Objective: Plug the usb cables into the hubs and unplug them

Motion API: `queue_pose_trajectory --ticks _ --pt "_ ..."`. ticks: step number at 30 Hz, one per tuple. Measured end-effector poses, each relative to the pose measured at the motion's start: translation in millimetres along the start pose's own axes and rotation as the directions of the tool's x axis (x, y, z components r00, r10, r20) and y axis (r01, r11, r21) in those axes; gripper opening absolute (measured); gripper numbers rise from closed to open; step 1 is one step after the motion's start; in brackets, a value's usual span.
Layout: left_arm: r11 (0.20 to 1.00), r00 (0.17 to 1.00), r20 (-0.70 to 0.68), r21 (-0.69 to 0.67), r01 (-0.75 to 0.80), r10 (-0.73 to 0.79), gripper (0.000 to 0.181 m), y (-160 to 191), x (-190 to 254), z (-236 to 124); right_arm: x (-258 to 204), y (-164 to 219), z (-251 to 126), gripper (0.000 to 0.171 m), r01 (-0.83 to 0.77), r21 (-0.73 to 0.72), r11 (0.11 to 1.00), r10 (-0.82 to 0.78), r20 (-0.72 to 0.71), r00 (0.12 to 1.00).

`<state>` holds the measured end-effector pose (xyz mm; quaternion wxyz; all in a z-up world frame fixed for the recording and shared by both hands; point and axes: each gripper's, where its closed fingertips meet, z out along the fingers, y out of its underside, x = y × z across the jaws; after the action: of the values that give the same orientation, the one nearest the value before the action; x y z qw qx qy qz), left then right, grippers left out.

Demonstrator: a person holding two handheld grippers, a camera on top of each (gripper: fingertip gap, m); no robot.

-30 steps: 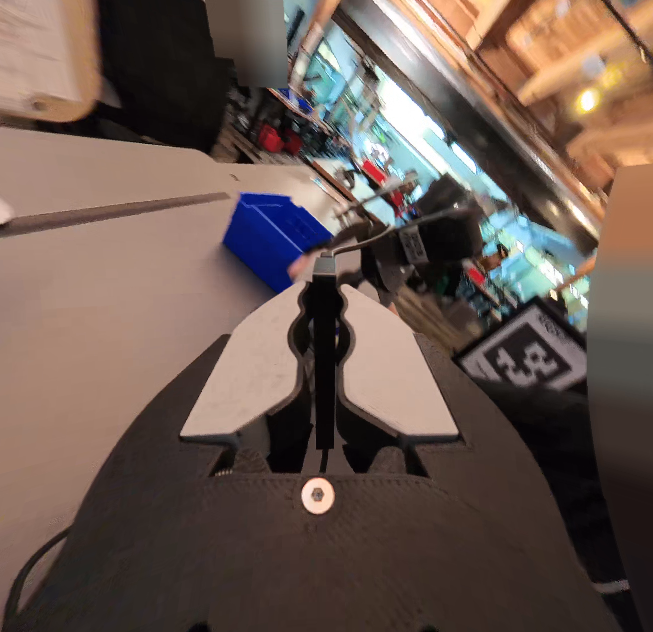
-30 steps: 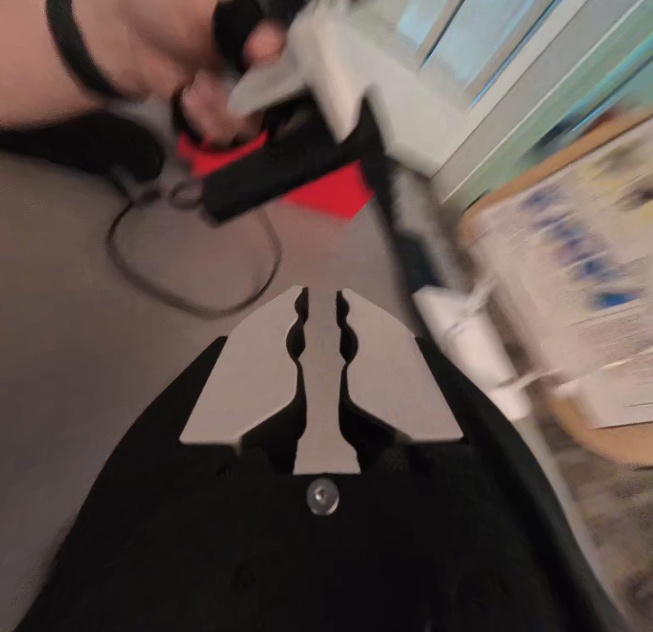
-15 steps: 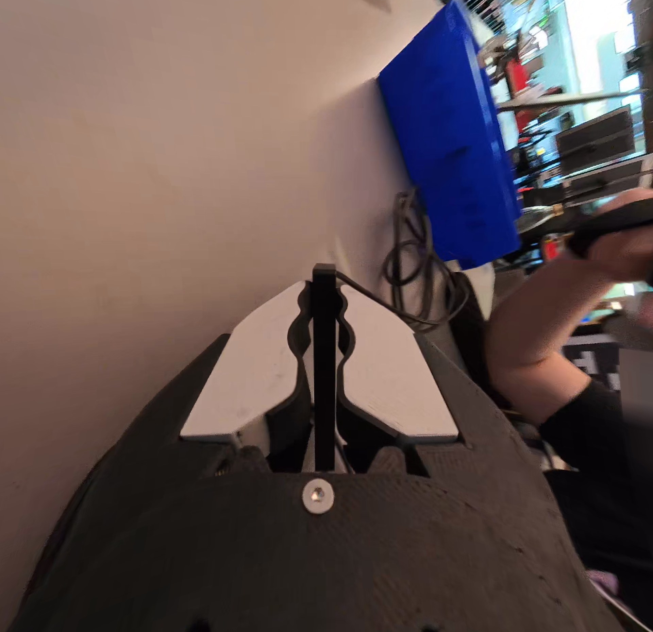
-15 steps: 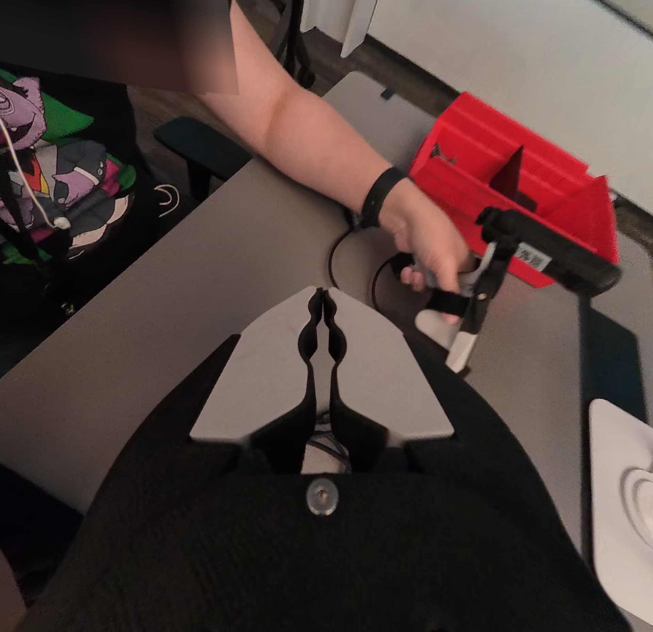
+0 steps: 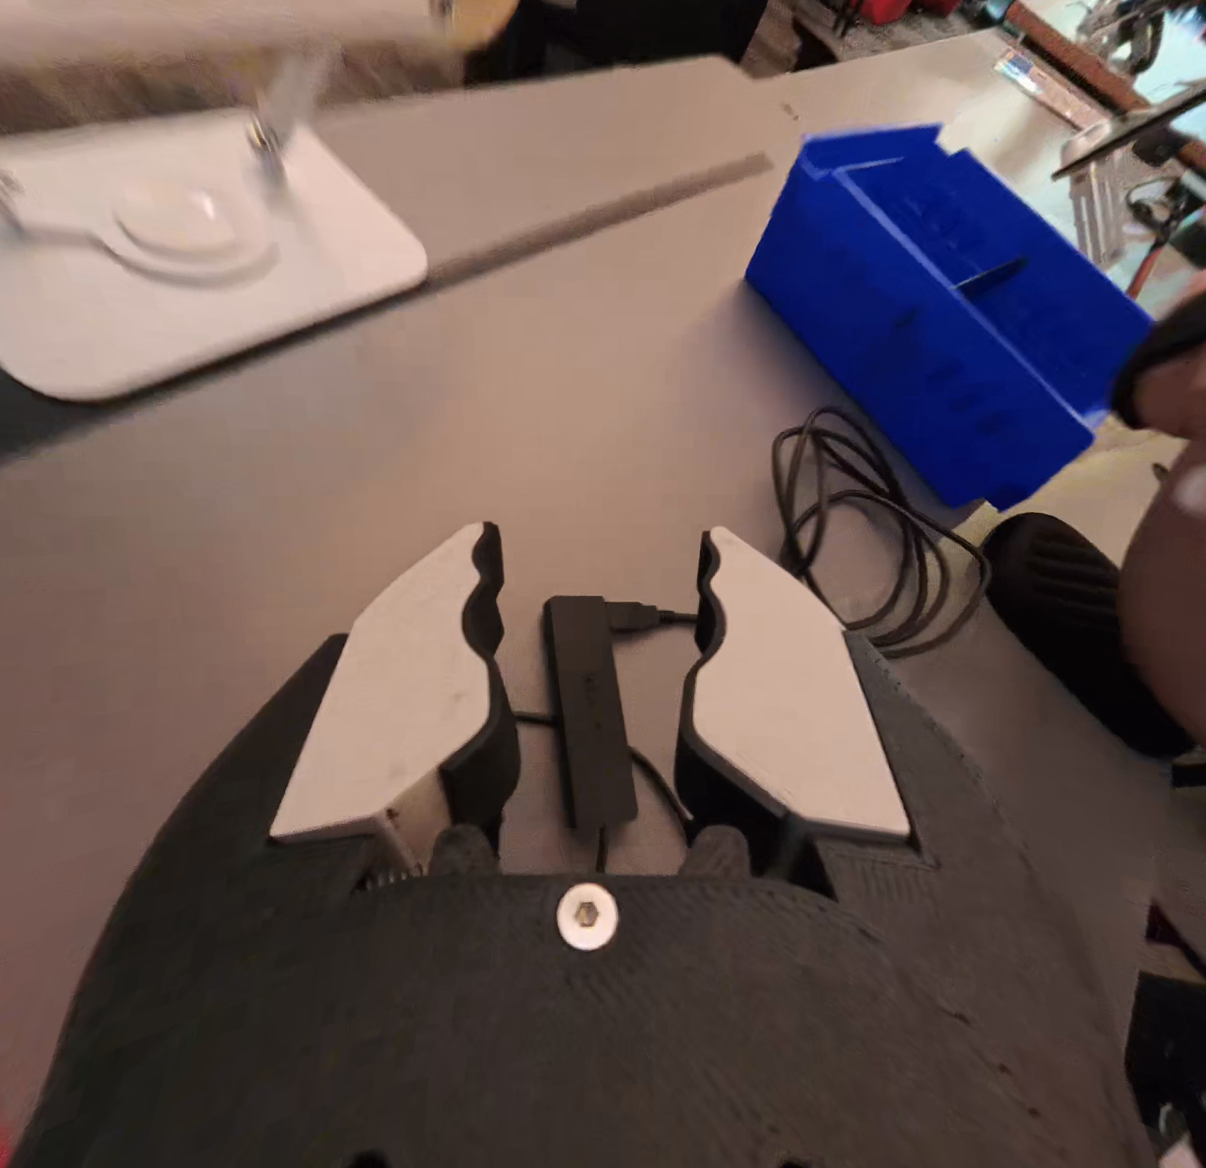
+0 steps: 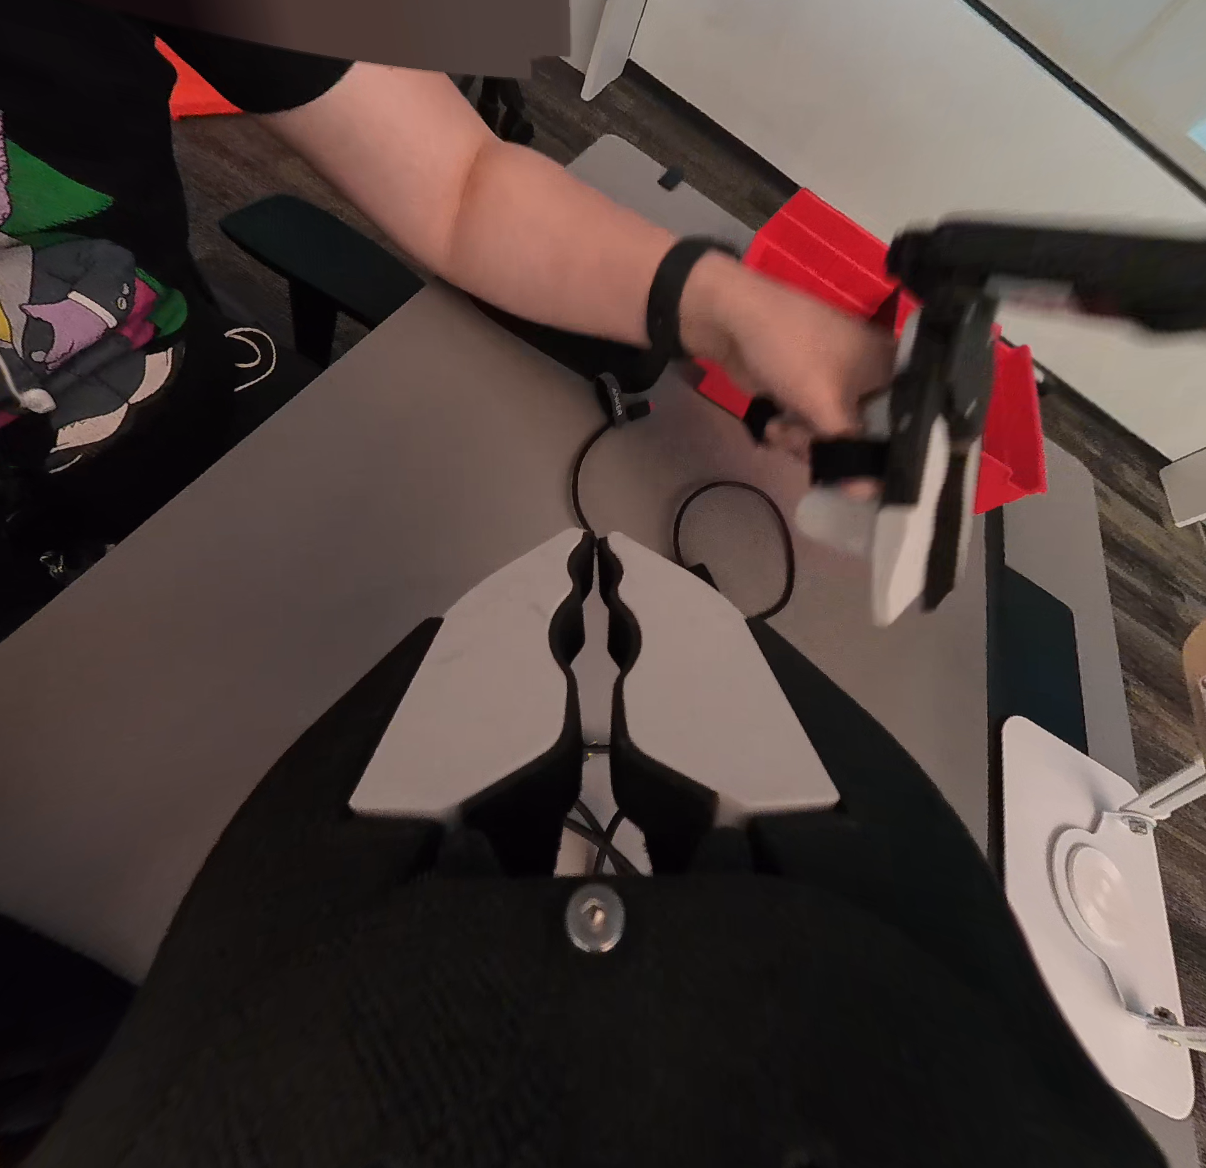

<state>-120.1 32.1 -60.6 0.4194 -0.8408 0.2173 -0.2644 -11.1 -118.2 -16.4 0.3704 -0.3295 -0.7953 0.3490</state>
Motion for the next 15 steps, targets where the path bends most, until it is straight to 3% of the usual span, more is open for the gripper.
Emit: queue_pose_trajectory --ticks 3,5,8,11,15 --pt "0.975 0.959 0.182 0.014 -0.223 0.217 0.058 -37.0 4.1 -86.1 -0.3 0.5 2.9 0.002 0.016 -0.022 1.000 -0.016 -0.005 1.000" --pt "0.948 0.868 0.387 -0.056 -0.315 0.311 0.053 -32.4 -20.7 -154.7 -0.2 1.7 5.6 0.002 0.018 -0.031 0.999 -0.018 -0.002 1.000" --pt "0.976 0.838 0.503 -0.155 -0.150 0.209 0.054 16.8 -69.1 -228.2 2.0 7.7 11.1 0.003 0.001 -0.043 0.999 -0.001 0.005 1.000" --pt "0.982 0.848 0.517 -0.189 -0.018 0.116 0.048 60.0 -116.1 -254.1 5.3 19.4 16.8 0.003 -0.034 -0.067 0.997 0.035 0.012 0.999" --pt "0.931 0.875 0.480 -0.343 0.121 0.063 0.043 117.7 -162.7 -240.6 8.5 32.6 22.0 0.004 -0.076 -0.094 0.993 0.077 0.014 0.997"
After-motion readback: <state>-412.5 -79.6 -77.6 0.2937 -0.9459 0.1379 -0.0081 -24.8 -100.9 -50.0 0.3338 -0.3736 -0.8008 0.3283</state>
